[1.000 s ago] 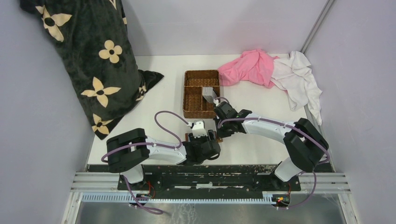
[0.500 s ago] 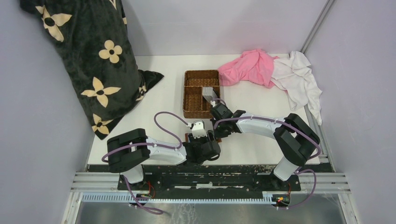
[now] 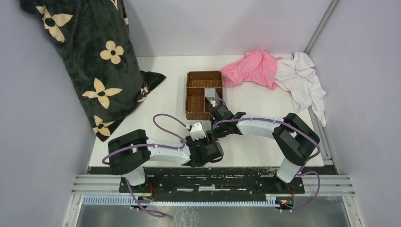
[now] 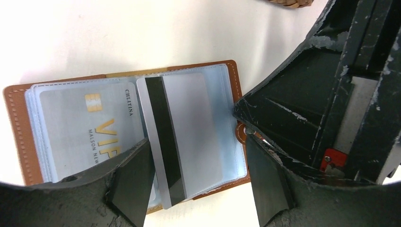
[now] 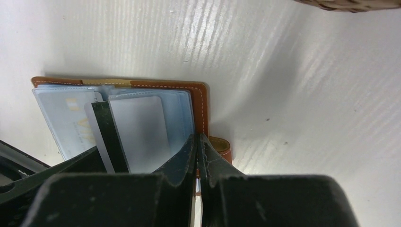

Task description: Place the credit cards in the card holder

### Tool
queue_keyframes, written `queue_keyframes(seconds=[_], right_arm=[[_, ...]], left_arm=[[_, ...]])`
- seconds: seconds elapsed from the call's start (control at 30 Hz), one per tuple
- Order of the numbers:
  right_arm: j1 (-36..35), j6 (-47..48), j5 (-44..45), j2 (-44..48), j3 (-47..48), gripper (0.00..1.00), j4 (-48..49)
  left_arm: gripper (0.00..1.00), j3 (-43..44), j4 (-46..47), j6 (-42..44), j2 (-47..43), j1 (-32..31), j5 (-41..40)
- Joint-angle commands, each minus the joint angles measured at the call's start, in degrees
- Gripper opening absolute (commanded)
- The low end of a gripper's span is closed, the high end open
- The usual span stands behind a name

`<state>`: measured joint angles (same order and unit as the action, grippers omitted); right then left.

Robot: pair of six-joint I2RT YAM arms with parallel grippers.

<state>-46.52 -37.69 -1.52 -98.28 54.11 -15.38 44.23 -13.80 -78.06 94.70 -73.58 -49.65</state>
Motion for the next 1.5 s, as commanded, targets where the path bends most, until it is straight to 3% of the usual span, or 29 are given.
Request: queue_keyframes(seconds=[0.0, 0.27, 0.5, 0.7, 0.9, 1.1, 1.17, 1.47], right_arm=[[-0.41, 0.24, 4.6, -4.1, -2.14, 0.07, -2.45], [-0.41, 0.77, 4.25, -4.82, -0.77, 0.07, -3.14], [-0.42, 1.05, 3.9, -4.61, -0.53, 0.06, -3.23], [-0.41, 1.47, 3.94, -4.27, -0.47, 0.06, -3.43], [-0.41, 1.5, 3.63, -3.97, -0.49, 0.05, -3.24], [-0.41, 1.57, 3.46, -4.11, -0.71, 0.05, -2.82], [-0.39, 1.67, 3.45, -4.26, -0.7, 0.05, -2.69], [-0.42, 1.9, 3.15, -4.73, -0.64, 0.05, -2.2]], left_arm=[[0.78, -1.22, -14.42, -3.32, -1.77, 0.18, -1.39], [0.79, -3.66, -16.58, -6.7, -6.45, 0.17, -2.29], [0.76, -8.13, -8.57, -4.96, -12.29, -0.38, -2.67], [0.7, -13.19, -7.99, -8.58, -20.77, -1.29, -5.4], [0.55, -19.21, -3.4, -7.57, -27.87, -1.47, -7.1], [0.13, -17.23, -3.36, -4.73, -26.01, -1.39, -7.56], [0.04, -15.87, -3.83, -4.0, -24.07, -1.39, -7.55], [0.03, -12.68, -4.0, -3.65, -18.2, -1.4, -7.39]])
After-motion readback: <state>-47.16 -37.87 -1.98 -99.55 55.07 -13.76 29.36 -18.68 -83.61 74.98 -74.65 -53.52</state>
